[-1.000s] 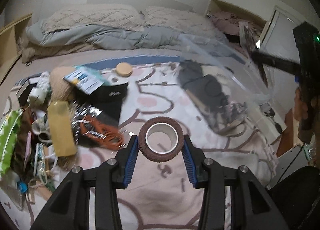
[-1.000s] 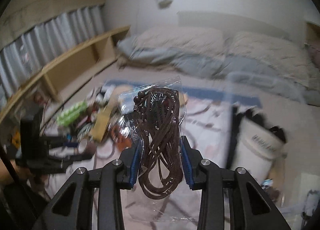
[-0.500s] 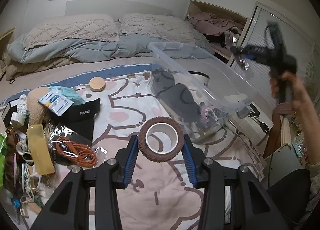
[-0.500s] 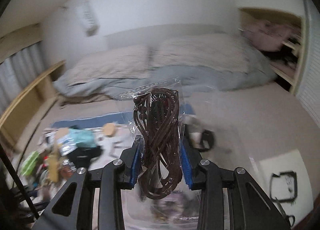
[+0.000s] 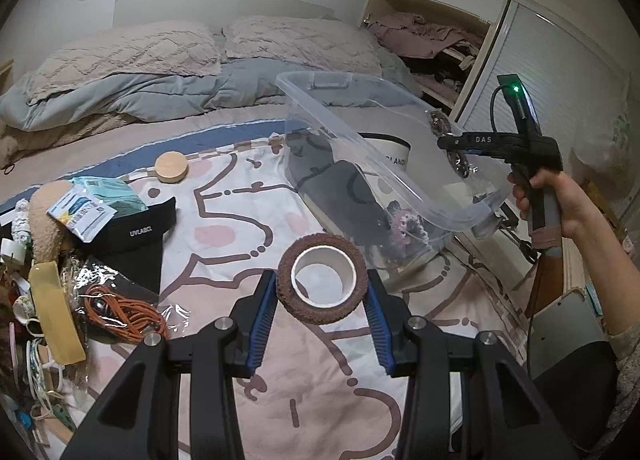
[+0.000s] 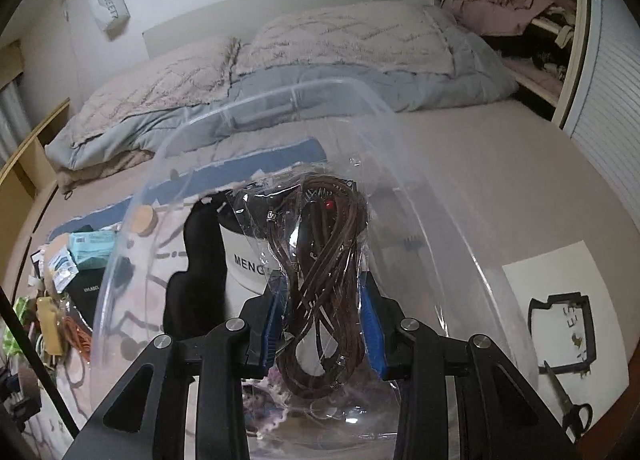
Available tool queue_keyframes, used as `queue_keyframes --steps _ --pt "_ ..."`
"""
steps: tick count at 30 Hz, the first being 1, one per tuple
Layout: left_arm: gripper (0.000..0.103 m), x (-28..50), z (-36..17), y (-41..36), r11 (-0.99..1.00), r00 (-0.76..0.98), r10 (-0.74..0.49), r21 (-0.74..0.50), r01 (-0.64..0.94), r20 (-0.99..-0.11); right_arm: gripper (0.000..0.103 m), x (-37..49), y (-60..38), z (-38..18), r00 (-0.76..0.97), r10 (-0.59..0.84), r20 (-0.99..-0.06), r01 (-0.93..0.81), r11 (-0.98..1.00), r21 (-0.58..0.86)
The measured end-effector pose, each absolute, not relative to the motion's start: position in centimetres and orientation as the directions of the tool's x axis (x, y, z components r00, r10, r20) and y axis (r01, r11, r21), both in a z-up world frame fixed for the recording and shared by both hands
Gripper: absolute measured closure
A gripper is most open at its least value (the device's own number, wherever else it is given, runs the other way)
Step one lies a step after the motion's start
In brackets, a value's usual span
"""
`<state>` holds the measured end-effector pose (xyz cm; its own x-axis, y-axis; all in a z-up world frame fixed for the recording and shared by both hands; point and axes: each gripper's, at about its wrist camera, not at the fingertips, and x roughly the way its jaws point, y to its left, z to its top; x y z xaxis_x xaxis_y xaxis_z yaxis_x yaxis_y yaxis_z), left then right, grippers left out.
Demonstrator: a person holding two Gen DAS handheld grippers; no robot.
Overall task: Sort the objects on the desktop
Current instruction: 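Carry the bandage roll and bagged cord with both grippers over the clear box, then lower the bagged cord and bandage roll into the clear box and open both grippers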
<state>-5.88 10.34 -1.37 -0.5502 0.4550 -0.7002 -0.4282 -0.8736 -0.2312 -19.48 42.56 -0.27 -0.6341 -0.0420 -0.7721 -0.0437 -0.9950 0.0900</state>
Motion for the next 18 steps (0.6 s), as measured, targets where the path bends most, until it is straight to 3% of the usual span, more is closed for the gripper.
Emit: queue_keyframes --steps 2,4,5,8,18 --pt "0.060 -6.0 -1.5 10.6 -0.871 -0.545 0.457 -0.231 -0.432 -0.702 0.060 -19.6 42.7 -0.8 -0.615 -0.042 -0.788 -0.032 -0.996 0.078" --pt "0.060 -6.1 -1.7 11.0 -0.870 -0.540 0.459 -0.232 -0.436 -0.705 0.012 -19.3 42.6 -1.0 -0.608 0.010 -0.794 -0.047 -0.999 0.023" --pt "0.060 -6.3 -1.7 11.1 -0.869 -0.538 0.460 -0.232 -0.437 -0.707 0.008 -19.1 42.6 -0.9 -0.618 0.033 -0.786 -0.048 -0.999 -0.004" --pt "0.060 -6.5 -1.7 11.5 -0.867 -0.535 0.464 -0.238 -0.437 -0.706 0.008 -18.6 42.1 -0.7 -0.627 0.061 -0.777 -0.023 -0.998 -0.059" --pt "0.060 -6.7 0.2 15.3 -0.829 -0.532 0.522 -0.252 -0.499 -0.666 0.008 -17.2 42.4 1.0 -0.675 -0.028 -0.738 0.015 -1.000 0.024"
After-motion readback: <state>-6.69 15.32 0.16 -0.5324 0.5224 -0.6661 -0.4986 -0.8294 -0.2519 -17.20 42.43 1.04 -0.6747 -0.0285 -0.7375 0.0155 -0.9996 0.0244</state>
